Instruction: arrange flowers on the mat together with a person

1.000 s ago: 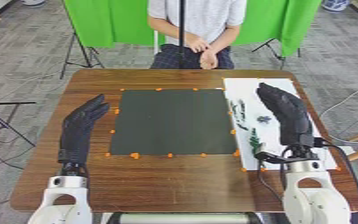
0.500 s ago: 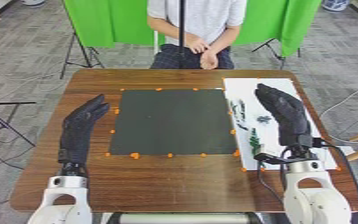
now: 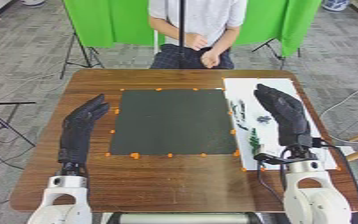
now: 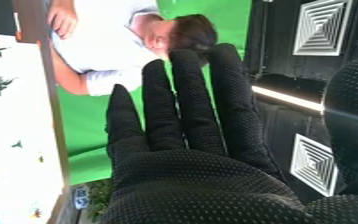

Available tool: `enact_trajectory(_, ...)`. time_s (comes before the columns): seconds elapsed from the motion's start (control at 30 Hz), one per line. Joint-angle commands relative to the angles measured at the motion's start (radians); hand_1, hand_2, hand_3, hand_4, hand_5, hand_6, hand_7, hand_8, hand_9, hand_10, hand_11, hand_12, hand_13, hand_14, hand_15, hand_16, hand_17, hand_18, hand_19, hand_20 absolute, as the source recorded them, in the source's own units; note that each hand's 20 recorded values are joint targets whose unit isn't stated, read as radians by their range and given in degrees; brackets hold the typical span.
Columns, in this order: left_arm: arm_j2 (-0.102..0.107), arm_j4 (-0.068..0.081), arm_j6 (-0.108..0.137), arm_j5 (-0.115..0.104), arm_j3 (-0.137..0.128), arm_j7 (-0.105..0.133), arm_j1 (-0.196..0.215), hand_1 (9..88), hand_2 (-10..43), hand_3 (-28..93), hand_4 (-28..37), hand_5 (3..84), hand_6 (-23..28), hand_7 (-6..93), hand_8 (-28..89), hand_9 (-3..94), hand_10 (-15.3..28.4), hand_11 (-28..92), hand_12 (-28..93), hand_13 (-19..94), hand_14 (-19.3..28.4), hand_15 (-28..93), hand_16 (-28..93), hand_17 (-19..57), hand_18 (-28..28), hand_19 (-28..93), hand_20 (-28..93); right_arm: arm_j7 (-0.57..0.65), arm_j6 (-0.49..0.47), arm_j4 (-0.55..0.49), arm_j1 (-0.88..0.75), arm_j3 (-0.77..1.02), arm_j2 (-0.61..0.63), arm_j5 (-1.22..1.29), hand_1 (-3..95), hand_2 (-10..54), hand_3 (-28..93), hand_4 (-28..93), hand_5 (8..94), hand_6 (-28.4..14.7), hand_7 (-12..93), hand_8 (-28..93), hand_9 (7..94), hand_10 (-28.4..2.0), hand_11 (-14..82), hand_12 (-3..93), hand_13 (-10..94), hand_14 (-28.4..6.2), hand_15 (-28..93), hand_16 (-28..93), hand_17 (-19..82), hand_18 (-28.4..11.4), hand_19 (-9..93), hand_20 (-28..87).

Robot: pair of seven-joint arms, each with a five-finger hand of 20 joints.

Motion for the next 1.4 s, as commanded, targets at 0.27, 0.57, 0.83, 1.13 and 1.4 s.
enact_trajectory(0.27, -0.003, 0.002, 0.003, 0.002, -0.003, -0.007, 0.013, 23.5, -6.0, 69, -21.4, 48.0, 3.7, 10.1, -6, 46.3, 14.3, 14, 12, 35, 16.7, 11, 2, 6.1, 10.8, 7, 16, -0.008, -0.006, -0.019, -0.012, 0.006, -0.002, -0.004, 17.3, 1.6, 71, -20, 51.7, -1.9, 13, -10, 50.3, -14.9, 6.1, 11.6, 36, -12.7, 13, 6, 19, -13.3, 1, 21)
enact_trajectory(0.57, -0.003, 0.005, -0.002, 0.002, -0.002, -0.004, 0.007, 23.4, -6.1, 69, -21.3, 48.0, 3.6, 10.1, -6, 46.2, 14.2, 14, 12, 35, 16.7, 11, 2, 6.2, 10.8, 7, 16, -0.008, -0.009, -0.017, -0.008, 0.005, -0.001, -0.005, 17.0, 1.9, 71, -20, 51.8, -1.9, 13, -10, 50.4, -14.9, 6.2, 11.6, 36, -12.8, 13, 6, 19, -13.3, 1, 21)
enact_trajectory(0.83, -0.002, 0.007, -0.003, 0.004, -0.001, -0.006, 0.005, 23.4, -6.4, 69, -21.3, 48.0, 3.5, 10.0, -6, 46.4, 14.3, 14, 12, 35, 16.7, 11, 2, 6.1, 10.8, 6, 16, -0.006, -0.010, -0.020, -0.014, 0.008, -0.002, -0.004, 17.1, 2.0, 71, -20, 51.9, -1.8, 13, -10, 50.4, -14.9, 6.2, 11.7, 36, -12.8, 13, 6, 19, -13.3, 1, 21)
enact_trajectory(1.13, -0.003, 0.006, -0.010, 0.005, -0.004, -0.005, 0.003, 23.4, -6.4, 69, -21.4, 47.9, 3.5, 10.1, -6, 46.3, 14.3, 14, 12, 35, 16.7, 11, 2, 6.0, 10.8, 6, 16, 0.000, -0.005, -0.019, -0.013, 0.004, 0.001, -0.005, 17.2, 2.4, 71, -20, 51.9, -1.8, 13, -10, 50.9, -14.8, 6.3, 11.8, 37, -12.9, 13, 7, 19, -13.4, 1, 21)
enact_trajectory(1.4, 0.001, 0.007, -0.013, 0.002, -0.005, -0.012, 0.001, 23.4, -6.4, 69, -21.3, 47.9, 3.4, 10.1, -6, 46.3, 14.3, 14, 12, 35, 16.7, 11, 2, 6.0, 10.8, 6, 16, -0.007, -0.011, -0.018, -0.005, 0.001, 0.006, -0.014, 17.1, 2.6, 71, -20, 51.9, -1.8, 13, -10, 50.9, -14.8, 6.3, 11.8, 37, -13.0, 13, 7, 19, -13.4, 1, 21)
